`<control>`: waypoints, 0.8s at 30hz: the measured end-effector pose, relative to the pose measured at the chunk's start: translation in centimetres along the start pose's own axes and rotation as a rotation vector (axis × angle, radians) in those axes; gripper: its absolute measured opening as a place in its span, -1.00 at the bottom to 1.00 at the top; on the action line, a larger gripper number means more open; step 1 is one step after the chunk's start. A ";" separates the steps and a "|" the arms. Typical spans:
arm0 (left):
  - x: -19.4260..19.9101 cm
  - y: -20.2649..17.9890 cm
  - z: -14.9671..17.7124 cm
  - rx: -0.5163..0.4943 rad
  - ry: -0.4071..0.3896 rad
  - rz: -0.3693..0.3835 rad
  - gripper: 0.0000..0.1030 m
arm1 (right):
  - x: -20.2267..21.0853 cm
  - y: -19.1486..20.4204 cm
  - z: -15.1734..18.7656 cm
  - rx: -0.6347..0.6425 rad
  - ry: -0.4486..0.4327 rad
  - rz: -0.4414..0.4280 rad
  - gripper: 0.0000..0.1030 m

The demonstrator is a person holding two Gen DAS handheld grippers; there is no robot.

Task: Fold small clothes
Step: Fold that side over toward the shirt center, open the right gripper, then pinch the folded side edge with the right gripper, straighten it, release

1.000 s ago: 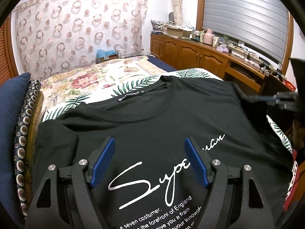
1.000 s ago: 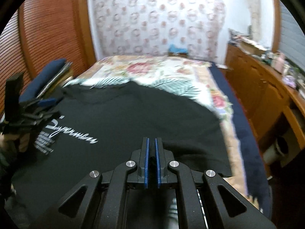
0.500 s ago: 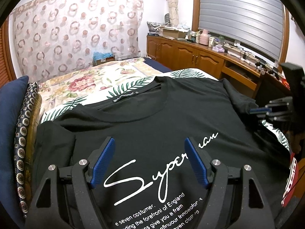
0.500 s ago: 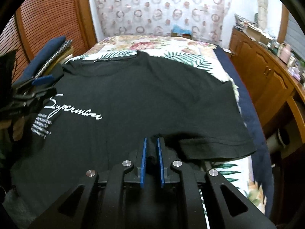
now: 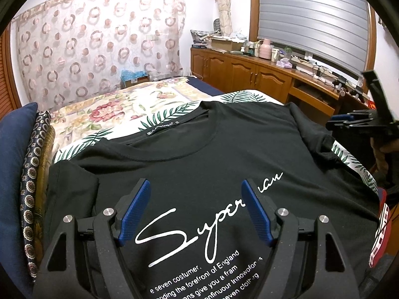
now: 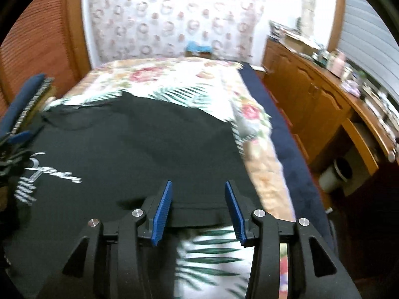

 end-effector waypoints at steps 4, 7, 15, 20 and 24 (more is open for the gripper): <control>0.0 0.0 0.0 0.001 0.000 -0.001 0.48 | -2.4 -1.7 0.8 -0.051 0.041 0.042 -0.11; 0.0 -0.1 0.0 0.001 0.002 0.000 0.48 | -3.7 -2.7 1.3 -0.089 0.070 0.065 -0.11; -0.1 -0.3 0.1 -0.001 0.005 0.000 0.48 | -3.9 -4.3 1.5 -0.199 0.074 -0.019 0.11; -0.1 -0.3 0.1 -0.001 0.003 0.001 0.48 | -3.8 -3.9 1.4 -0.177 0.072 -0.096 -0.28; -0.1 -0.2 0.1 -0.001 0.004 0.000 0.48 | -3.2 -3.6 1.1 -0.116 0.049 -0.063 -0.84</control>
Point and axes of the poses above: each gripper's, at about its wrist camera, not at the fingertips, and x roughly against the way its jaws point, y to its left, z to its underside, the point moved 10 cm from there along -x, roughly the way its jaws point, and after that the axes turned 10 degrees about y, right-handed, at the moved point
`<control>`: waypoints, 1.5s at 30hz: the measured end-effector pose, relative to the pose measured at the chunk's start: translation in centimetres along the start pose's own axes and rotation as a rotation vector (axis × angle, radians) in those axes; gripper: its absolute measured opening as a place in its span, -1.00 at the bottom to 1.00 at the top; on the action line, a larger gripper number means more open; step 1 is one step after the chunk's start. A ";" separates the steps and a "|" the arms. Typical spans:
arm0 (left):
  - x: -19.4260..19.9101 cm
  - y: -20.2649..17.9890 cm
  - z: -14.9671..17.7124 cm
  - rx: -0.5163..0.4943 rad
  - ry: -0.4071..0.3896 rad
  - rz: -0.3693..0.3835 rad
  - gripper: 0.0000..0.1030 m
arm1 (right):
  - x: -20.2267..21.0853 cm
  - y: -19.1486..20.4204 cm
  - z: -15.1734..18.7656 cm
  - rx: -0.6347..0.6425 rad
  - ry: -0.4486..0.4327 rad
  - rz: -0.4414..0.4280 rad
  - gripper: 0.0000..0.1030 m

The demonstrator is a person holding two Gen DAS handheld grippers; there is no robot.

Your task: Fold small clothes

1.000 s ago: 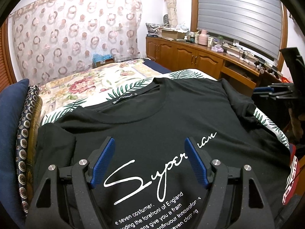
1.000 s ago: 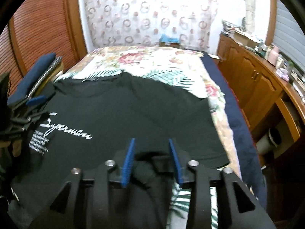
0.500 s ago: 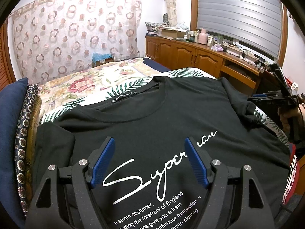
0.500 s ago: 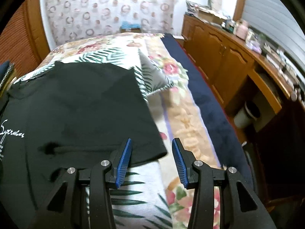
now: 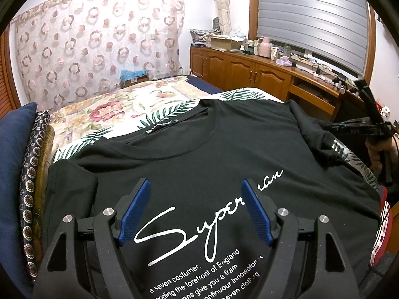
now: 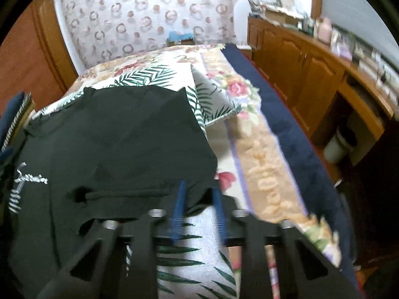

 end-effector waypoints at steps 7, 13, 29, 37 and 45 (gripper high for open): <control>-0.1 0.5 0.1 0.000 0.002 -0.012 0.48 | 2.4 4.5 -1.3 0.093 -0.056 -0.134 -0.89; 0.3 1.1 -0.1 0.017 -0.013 -0.014 0.48 | 3.2 10.0 -4.0 0.216 -0.099 -0.214 -0.89; 0.7 1.8 -0.2 0.032 -0.026 -0.017 0.48 | 1.9 12.6 -5.8 0.300 -0.080 -0.236 -0.54; 0.5 1.9 -0.1 0.028 -0.022 -0.022 0.48 | 1.2 10.4 -2.3 0.278 -0.020 -0.142 -0.49; 0.4 1.9 -0.1 0.028 -0.021 -0.024 0.48 | 2.6 11.3 -0.1 0.281 0.025 -0.149 -0.49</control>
Point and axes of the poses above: each gripper's, at about its wrist camera, not at the fingertips, and x roughly against the way its jaws point, y to its left, z to its underside, the point moved 10 cm from there along -x, roughly the way its jaws point, and after that the axes turned 10 degrees about y, right-handed, at the moved point
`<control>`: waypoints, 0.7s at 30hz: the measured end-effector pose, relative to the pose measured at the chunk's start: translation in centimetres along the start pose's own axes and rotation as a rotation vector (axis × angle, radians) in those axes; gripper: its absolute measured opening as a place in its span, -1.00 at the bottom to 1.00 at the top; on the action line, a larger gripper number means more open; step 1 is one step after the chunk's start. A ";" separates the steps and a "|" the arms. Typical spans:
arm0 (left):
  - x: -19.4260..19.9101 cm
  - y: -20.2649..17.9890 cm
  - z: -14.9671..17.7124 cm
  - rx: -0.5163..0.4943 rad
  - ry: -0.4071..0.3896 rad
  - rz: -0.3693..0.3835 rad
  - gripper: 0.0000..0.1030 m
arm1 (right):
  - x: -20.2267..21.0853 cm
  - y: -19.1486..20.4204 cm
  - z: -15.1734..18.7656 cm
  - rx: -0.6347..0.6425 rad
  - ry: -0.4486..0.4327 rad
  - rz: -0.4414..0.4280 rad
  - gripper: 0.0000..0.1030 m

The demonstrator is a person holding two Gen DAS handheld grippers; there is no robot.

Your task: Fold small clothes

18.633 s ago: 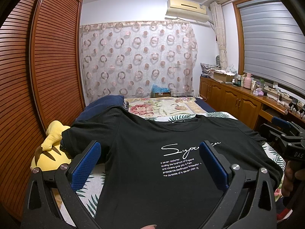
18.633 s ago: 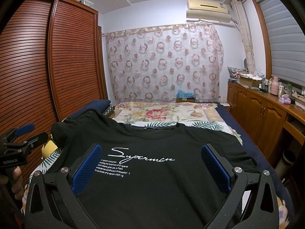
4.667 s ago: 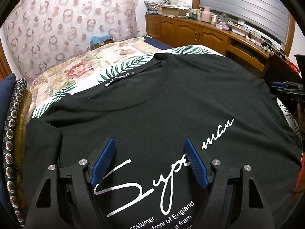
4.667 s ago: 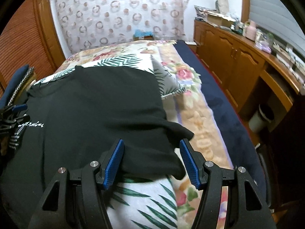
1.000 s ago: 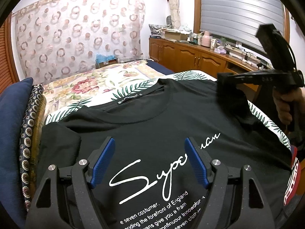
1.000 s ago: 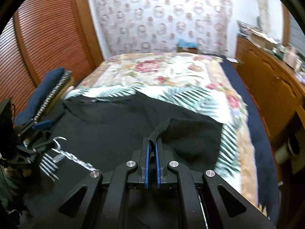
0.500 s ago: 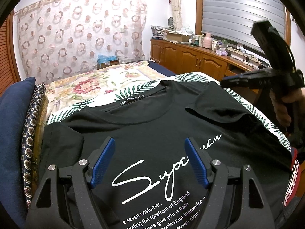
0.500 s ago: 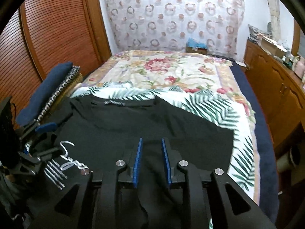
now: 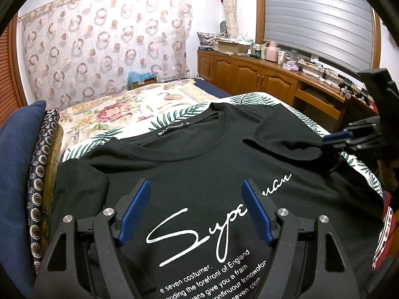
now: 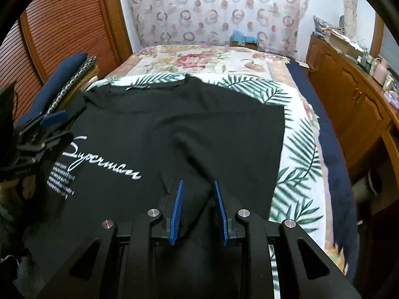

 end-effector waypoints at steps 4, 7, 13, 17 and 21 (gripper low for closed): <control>-0.2 -0.2 0.0 0.000 0.002 -0.001 0.48 | -0.3 0.8 1.1 0.029 0.034 -0.005 -0.48; -0.1 -0.2 0.0 0.000 0.002 -0.002 0.48 | -1.1 1.3 1.6 0.064 0.060 0.027 -0.48; -0.1 -0.1 0.0 0.003 -0.005 -0.003 0.48 | -2.0 1.7 1.6 0.094 0.057 0.031 -0.81; 0.0 0.0 0.1 0.004 -0.005 -0.007 0.48 | -1.5 3.4 1.8 0.092 0.056 -0.081 -0.81; 0.0 0.0 0.1 0.004 -0.004 -0.007 0.48 | -1.6 4.0 1.9 0.097 0.053 -0.088 -0.77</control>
Point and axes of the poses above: each gripper's, at about its wrist camera, not at the fingertips, and x roughly against the way its jaws point, y to its left, z to its underside, the point moved 10 cm from there along -x, roughly the way its jaws point, and after that the axes turned 10 degrees about y, right-handed, at the moved point
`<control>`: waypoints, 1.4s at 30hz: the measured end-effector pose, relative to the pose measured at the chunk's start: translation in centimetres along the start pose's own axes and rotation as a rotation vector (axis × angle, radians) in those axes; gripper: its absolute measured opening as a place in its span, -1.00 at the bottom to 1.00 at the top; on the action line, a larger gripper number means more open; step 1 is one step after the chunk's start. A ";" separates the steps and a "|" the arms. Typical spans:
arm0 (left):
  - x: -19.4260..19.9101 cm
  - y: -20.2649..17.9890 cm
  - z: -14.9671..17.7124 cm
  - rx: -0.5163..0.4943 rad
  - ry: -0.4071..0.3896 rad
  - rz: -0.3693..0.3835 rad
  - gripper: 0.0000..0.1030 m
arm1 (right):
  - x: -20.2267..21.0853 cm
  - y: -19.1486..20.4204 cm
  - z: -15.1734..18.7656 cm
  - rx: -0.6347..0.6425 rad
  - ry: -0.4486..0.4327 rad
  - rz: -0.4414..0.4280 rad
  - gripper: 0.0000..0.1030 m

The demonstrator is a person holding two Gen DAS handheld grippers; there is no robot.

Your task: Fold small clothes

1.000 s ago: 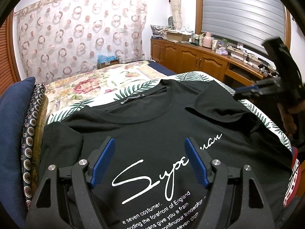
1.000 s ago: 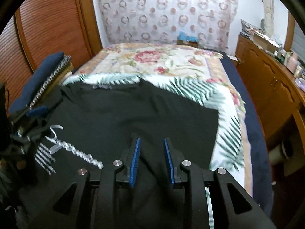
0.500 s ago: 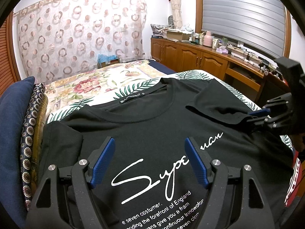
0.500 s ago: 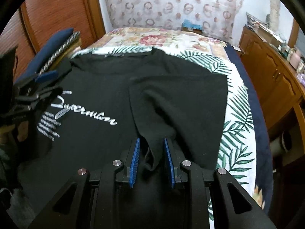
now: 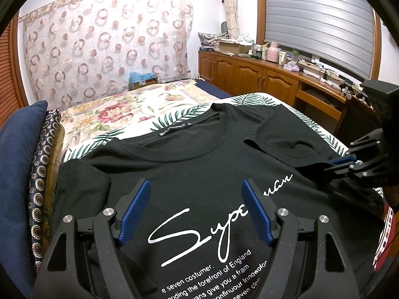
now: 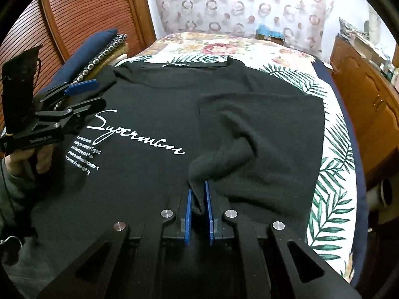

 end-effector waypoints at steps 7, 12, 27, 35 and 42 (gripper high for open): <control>-0.1 0.6 -0.1 0.010 0.003 -0.016 0.48 | 1.1 -0.4 -1.1 0.003 -0.044 0.011 -0.50; 0.0 1.4 -0.4 0.029 0.004 -0.030 0.48 | 2.2 -1.1 -2.7 0.022 -0.100 0.050 -0.02; 2.4 8.3 -0.9 0.099 0.078 -0.203 0.48 | -5.1 -4.3 -6.3 0.043 -0.079 0.111 -0.01; 1.4 10.0 -1.5 0.067 0.162 -0.241 0.14 | -5.4 -3.9 -6.3 0.046 -0.097 0.081 0.07; -2.3 9.4 -1.8 0.026 0.270 -0.237 -0.06 | -5.3 -5.2 -6.3 0.045 -0.097 0.074 0.10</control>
Point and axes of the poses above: each gripper's, at about its wrist camera, not at the fingertips, and x roughly against the way its jaws point, y to its left, z to its underside, the point moved 10 cm from there along -x, roughly the way its jaws point, and after that the axes turned 10 degrees about y, right-handed, at the moved point
